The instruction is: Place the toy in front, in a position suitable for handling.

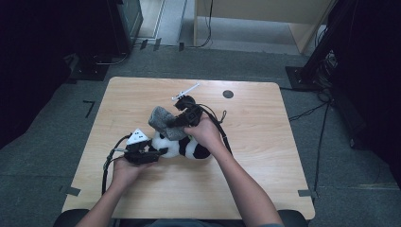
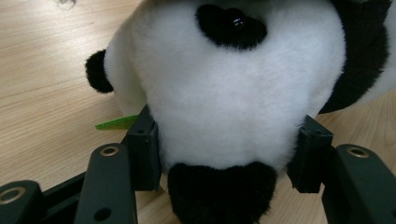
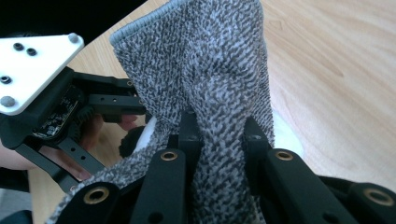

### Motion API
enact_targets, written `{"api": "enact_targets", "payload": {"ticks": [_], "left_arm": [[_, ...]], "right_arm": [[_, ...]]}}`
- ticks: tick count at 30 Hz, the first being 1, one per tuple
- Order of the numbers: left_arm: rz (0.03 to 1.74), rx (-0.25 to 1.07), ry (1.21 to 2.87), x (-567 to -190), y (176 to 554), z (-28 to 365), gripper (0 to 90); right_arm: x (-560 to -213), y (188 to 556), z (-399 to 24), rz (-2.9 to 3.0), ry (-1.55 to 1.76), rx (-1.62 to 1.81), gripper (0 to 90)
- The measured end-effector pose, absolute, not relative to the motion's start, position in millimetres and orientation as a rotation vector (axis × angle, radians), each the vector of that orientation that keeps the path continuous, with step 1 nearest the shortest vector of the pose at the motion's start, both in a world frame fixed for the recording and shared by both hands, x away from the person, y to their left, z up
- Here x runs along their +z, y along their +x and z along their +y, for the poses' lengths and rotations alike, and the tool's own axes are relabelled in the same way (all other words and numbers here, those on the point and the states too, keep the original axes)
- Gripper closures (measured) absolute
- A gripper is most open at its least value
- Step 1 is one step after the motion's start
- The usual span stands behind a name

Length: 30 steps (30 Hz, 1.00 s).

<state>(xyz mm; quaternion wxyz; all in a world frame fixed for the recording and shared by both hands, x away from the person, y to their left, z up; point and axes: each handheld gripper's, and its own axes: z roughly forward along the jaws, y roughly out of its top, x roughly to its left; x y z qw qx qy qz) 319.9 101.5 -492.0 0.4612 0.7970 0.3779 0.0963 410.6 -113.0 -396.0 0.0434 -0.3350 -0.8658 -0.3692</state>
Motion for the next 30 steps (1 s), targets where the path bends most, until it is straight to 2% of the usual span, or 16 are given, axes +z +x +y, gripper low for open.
{"api": "enact_targets", "payload": {"ticks": [12,25,30], "left_arm": [[0.940,0.222,1.964,-491.7,320.1,100.1,41.2],[0.944,0.213,1.960,-491.9,320.7,101.0,41.1],[0.944,0.209,1.955,-492.3,321.2,101.8,40.8]], "right_arm": [[-412.4,420.1,-164.3,-2.567,-1.203,-1.133,77.0],[-407.1,419.3,-200.2,-2.572,-1.297,-1.169,77.1],[-394.2,413.8,-217.8,-2.620,-1.350,-1.192,77.2]]}}
